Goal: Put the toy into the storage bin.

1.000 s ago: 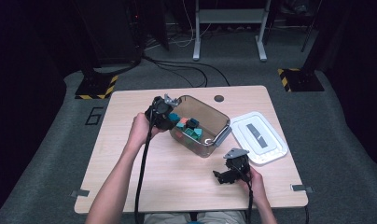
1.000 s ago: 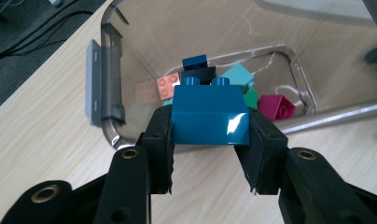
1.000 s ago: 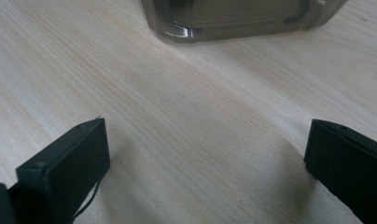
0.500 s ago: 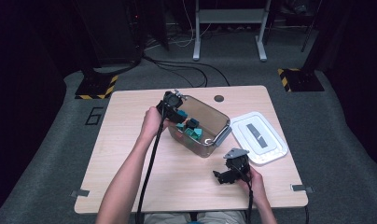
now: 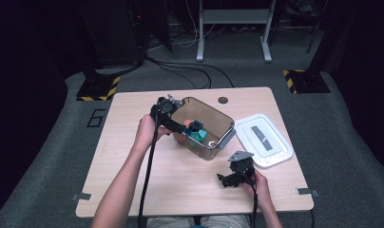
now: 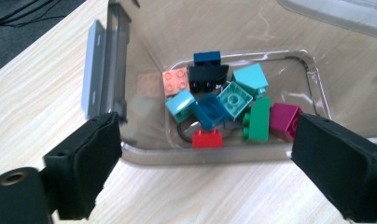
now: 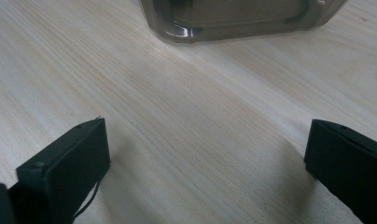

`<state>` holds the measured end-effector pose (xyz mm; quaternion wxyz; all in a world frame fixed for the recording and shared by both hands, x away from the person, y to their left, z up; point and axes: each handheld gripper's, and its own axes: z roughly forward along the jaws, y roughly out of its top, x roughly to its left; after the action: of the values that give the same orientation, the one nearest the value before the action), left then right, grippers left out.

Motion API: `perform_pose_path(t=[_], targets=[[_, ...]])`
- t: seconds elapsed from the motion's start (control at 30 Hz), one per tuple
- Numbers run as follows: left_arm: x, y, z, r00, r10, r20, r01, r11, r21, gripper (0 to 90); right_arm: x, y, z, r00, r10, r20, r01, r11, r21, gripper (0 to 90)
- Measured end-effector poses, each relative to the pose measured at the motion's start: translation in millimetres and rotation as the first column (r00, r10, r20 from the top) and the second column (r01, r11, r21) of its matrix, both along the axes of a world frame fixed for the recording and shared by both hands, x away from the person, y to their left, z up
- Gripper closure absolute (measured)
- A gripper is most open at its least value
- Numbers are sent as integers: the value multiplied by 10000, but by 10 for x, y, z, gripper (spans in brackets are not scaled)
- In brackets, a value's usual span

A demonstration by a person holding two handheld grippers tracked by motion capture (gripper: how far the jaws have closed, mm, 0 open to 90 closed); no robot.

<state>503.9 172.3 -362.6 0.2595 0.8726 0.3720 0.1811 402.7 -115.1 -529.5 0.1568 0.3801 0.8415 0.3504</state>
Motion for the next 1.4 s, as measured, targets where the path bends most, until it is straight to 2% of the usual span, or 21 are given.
perform_pose_path(t=[0.2, 0.4, 0.5, 0.67, 0.8, 1.0, 1.23, 1.3, 1.33, 1.37, 1.4], targets=[[-161, 126, -64, 9998, 145, 163, -144, 9999, -70, 44, 0, 0, 0, 10000, -3, 3, 3, 10000, -2, 0], [-304, 248, -212, 9993, 321, 201, -317, 9993, -205, 28, 0, 1, 0, 10000, -5, 3, 5, 10000, -4, 0], [-356, 310, -311, 9989, 435, 186, -432, 9990, -145, 27, 0, 1, 0, 10000, -6, 1, 6, 10000, -4, 0], [-382, 437, -482, 9976, 690, -94, -690, 9976, -28, 24, 0, 1, 0, 10000, -8, 1, 8, 10000, -1, 0], [-416, 526, -660, 9960, 852, -275, -853, 9964, -20, 21, 0, 1, 0, 10000, -8, 2, 8, 10000, -3, 0], [-450, 629, -999, 9918, 1059, -719, -1050, 9943, 155, 11, -1, 2, 0, 10000, -19, 2, 19, 10000, -3, 0], [-461, 707, -1357, 9854, 1246, -1156, -1264, 9920, -76, 8, -2, 3, 0, 10000, -32, 7, 32, 10000, -2, 0], [-454, 712, -1449, 9816, 1478, -1208, -1500, 9886, -96, 1, -1, 3, 0, 10000, -29, 3, 29, 10000, 0, 0], [-453, 710, -1488, 9804, 1571, -1190, -1602, 9869, -170, 1, -1, 3, 0, 10000, -27, 3, 27, 10000, 0, 0], [-457, 714, -1524, 9811, 1548, -1162, -1623, 9850, -588, 1, 1, 4, 0, 10000, -24, 6, 24, 10000, 2, 0], [-466, 714, -1540, 9819, 1663, -904, -1729, 9824, -707, 0, 6, 0, -1, 10000, 48, 53, -47, 10000, -48, 0]])
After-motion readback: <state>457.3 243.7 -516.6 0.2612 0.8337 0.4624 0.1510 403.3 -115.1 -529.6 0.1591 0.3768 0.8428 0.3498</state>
